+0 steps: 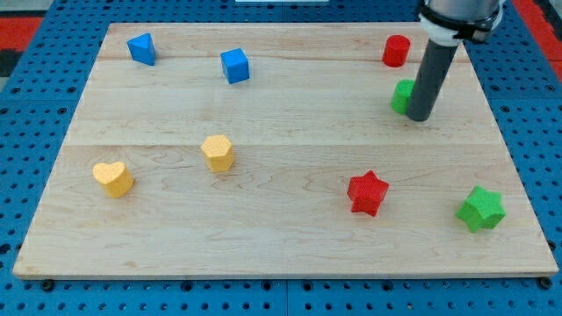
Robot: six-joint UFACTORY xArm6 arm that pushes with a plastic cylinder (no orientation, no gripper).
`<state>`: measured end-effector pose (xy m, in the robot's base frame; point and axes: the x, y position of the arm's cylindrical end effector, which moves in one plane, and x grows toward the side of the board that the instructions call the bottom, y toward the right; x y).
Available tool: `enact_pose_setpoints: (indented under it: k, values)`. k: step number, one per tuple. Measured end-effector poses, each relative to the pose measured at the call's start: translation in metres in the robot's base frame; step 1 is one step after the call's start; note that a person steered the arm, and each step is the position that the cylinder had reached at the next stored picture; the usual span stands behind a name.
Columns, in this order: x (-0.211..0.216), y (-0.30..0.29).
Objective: Push the green circle into the red circle
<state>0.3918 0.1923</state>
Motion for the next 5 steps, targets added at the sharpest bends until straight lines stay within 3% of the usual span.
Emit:
enact_pose_setpoints:
  k: [2,3,4,5]
  values:
    - [-0.034,-0.008]
    - [-0.005,-0.006]
    - [0.007,-0.042]
    - [-0.022,-0.072]
